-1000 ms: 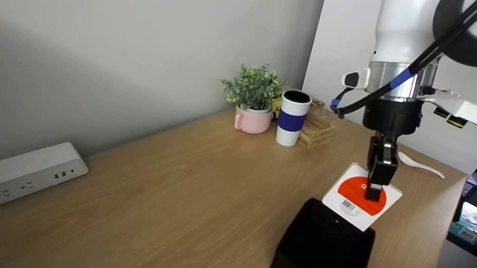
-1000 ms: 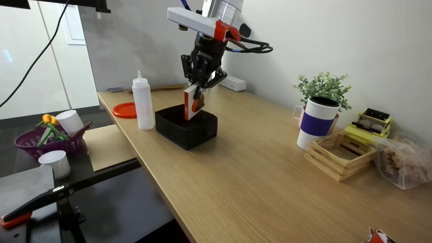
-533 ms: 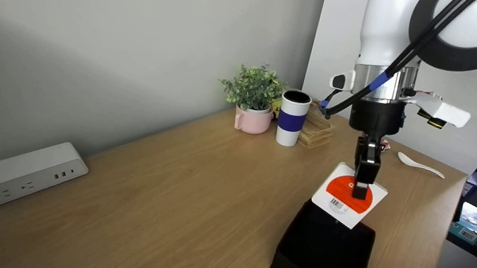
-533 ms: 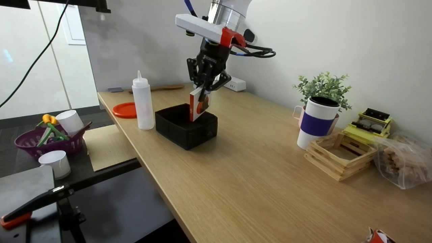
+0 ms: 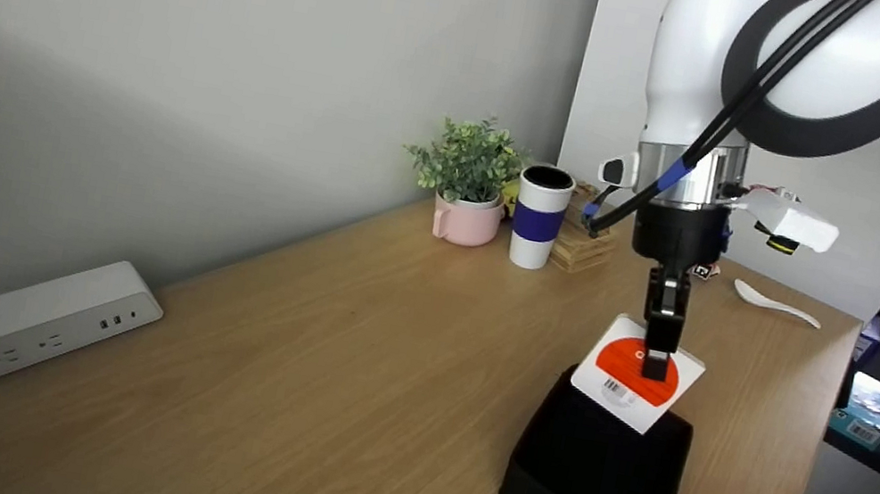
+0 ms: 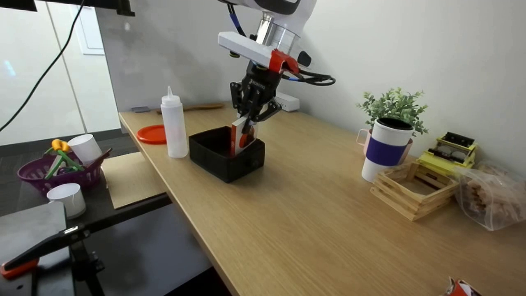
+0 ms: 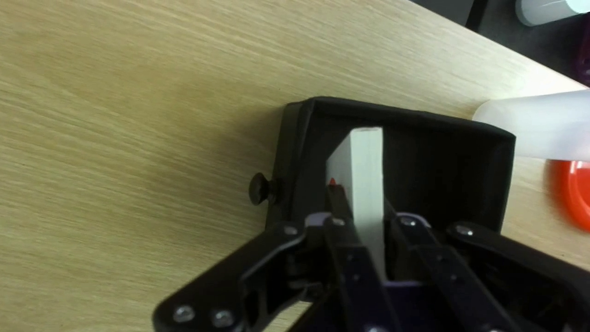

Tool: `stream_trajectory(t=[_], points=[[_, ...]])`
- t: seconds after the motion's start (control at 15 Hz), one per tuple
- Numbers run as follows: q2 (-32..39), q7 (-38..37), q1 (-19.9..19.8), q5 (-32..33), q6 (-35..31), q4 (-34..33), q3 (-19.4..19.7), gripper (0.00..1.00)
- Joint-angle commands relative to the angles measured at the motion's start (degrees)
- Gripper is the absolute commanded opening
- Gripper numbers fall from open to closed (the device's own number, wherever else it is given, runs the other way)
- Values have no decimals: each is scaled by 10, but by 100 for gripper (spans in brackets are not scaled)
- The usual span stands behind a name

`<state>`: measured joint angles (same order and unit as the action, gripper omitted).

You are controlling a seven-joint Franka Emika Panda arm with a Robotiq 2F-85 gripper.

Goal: Put the book in the box

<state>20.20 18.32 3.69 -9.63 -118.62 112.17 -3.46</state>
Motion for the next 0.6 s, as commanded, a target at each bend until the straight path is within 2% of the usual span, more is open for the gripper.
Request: stream_trajectory(t=[0.0,0.53], points=[[21,-6,-17,-9,22,-24,-11,4],[55,-8,-24,-9,52,-62,-11,4]])
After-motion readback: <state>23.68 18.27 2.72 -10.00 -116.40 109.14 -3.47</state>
